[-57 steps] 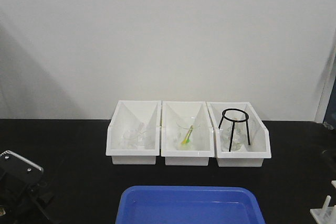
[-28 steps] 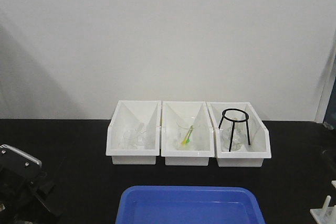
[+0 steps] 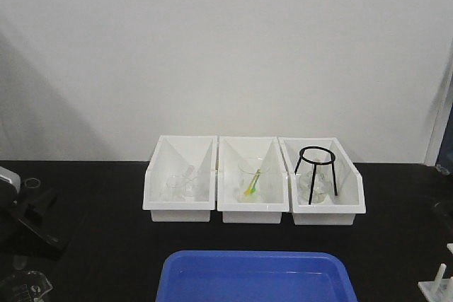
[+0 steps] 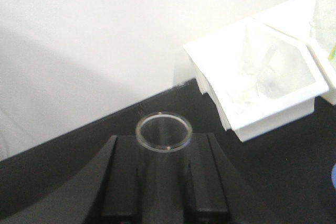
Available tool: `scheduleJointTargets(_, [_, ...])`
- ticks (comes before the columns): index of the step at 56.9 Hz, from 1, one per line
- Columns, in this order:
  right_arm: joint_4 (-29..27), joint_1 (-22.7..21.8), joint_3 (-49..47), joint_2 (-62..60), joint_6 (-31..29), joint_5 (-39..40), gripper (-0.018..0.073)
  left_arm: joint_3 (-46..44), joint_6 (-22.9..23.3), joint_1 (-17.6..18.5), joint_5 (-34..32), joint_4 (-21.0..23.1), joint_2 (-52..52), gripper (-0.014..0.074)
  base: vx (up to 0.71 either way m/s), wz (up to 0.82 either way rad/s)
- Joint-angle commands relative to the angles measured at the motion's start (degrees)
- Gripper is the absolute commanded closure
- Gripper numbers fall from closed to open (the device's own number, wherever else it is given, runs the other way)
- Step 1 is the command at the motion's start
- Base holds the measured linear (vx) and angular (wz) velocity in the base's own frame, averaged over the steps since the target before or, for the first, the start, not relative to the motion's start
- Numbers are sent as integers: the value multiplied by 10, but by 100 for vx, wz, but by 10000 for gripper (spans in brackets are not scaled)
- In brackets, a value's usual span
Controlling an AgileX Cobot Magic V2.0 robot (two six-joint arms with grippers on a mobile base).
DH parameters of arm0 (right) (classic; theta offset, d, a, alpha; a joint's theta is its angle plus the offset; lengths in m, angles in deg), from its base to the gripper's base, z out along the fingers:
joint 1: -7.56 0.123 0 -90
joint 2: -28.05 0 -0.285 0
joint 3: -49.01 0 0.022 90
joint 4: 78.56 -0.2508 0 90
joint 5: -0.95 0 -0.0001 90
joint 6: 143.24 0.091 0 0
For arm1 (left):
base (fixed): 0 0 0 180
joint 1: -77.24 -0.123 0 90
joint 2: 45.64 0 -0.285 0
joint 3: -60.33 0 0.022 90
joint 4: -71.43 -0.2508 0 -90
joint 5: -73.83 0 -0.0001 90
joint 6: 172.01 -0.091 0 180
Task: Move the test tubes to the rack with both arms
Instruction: 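Close the left gripper on the tube and lift it from the beaker, then bring the held tube over the blue tray toward the right gripper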
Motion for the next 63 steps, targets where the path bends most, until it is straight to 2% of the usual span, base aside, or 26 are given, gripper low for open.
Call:
scheduleJointTargets(1, [3,0,-21,2,0,51,567,-18,11,3,-53,5,-40,617,0,0])
scheduleJointTargets(9, [3,0,-21,2,0,51,567,-18,43,3,-57,5,-71,617,0,0])
scheduleJointTargets(19, [3,0,-21,2,0,51,567,-18,133,3,-57,5,-106,617,0,0])
scheduleJointTargets(26, [3,0,-21,2,4,51,567,-18,233,3,-57,5,-120,617,0,0])
scheduleJointTargets(35, [3,0,-21,2,4,50,567,-18,438,16,-50,1,-120,617,0,0])
scheduleJointTargets(40, [3,0,-21,2,4,48,567,-18,527,33,-44,-21,-118,616,0,0])
scheduleJointTargets(52, [3,0,-21,2,3,31,567,-18,672,80,-44,-76,-105,614,0,0])
scheduleJointTargets(63, [7,0,-21,27,0,0,567,-18,757,137,-69,-90,-77,614,0,0])
